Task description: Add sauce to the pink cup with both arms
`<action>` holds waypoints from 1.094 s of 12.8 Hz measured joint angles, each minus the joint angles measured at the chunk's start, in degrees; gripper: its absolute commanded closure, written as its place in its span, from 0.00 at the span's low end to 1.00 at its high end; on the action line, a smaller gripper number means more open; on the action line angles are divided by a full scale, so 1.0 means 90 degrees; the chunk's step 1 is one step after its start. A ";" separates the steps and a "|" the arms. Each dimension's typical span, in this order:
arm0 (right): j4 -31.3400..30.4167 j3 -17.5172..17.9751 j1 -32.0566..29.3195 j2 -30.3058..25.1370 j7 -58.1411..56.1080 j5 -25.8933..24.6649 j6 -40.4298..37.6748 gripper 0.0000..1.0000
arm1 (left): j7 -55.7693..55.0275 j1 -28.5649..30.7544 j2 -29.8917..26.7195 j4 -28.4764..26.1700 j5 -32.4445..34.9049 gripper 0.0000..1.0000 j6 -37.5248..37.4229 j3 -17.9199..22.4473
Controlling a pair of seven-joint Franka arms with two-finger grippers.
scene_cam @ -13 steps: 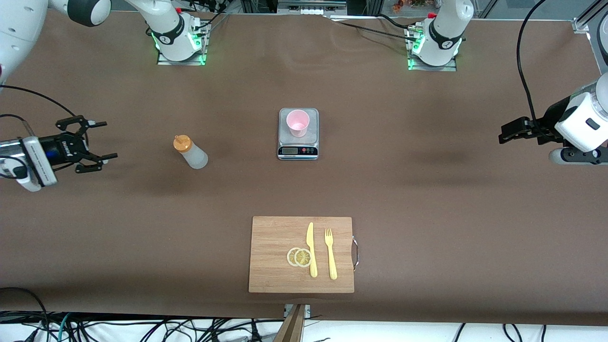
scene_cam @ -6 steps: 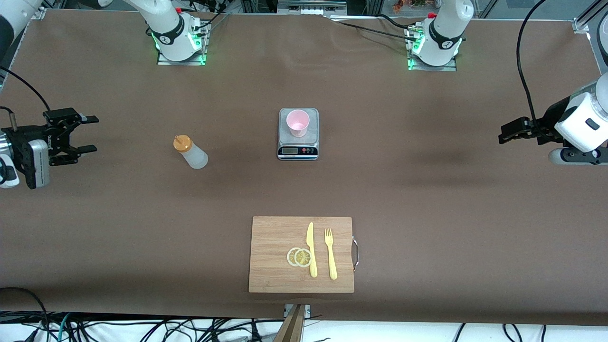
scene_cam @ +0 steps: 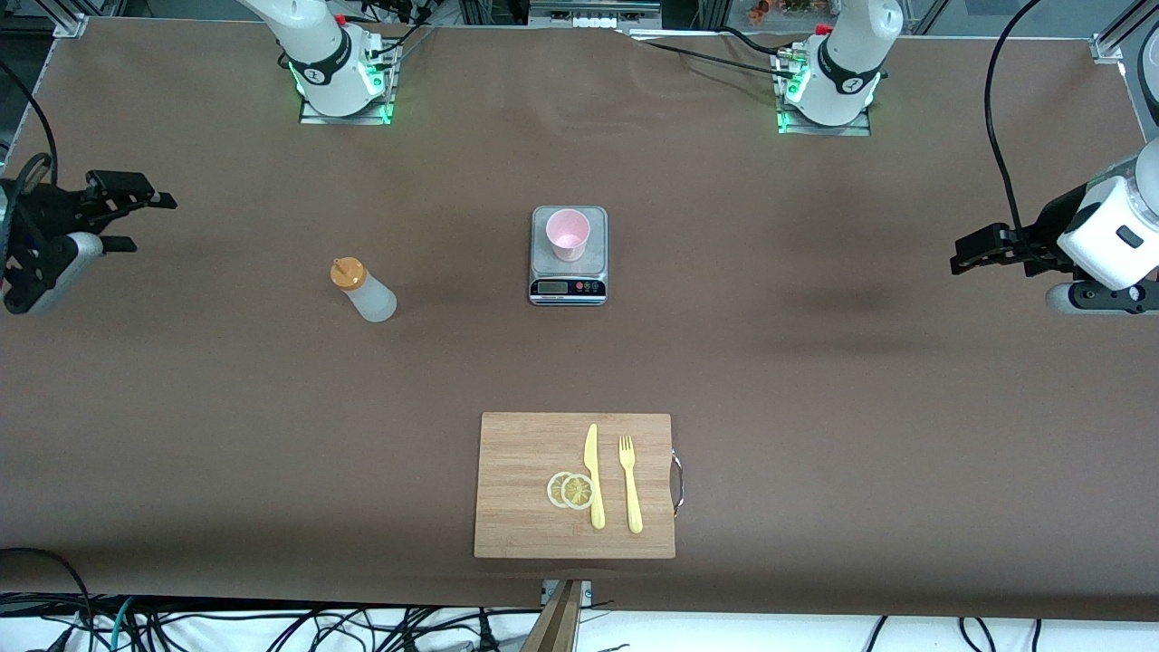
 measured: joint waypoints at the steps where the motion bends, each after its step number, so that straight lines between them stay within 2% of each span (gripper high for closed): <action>1: -0.0171 0.0200 -0.0064 -0.0230 0.0580 -0.0269 0.0093 0.00 | 0.0000 0.0000 0.0000 0.0000 0.0000 0.00 0.0000 0.0000; 4: -0.0780 0.0817 -0.0100 -0.0745 0.2403 -0.0853 0.0981 0.00 | 0.0000 0.0000 0.0000 0.0001 0.0000 0.00 0.0000 0.0000; 7: -0.1624 0.1145 -0.0100 -0.1273 0.3378 -0.1392 0.2235 0.00 | 0.0000 0.0000 0.0001 0.0001 0.0000 0.00 0.0000 -0.0001; 10: -0.1947 0.1166 -0.0144 -0.1644 0.4208 -0.1395 0.2359 0.00 | 0.0000 0.0000 0.0001 0.0001 0.0000 0.00 0.0000 -0.0001; 14: -0.1952 0.1171 -0.0401 -0.1783 0.4681 -0.1003 0.2315 0.00 | 0.0000 0.0000 0.0001 0.0001 0.0000 0.00 0.0000 -0.0001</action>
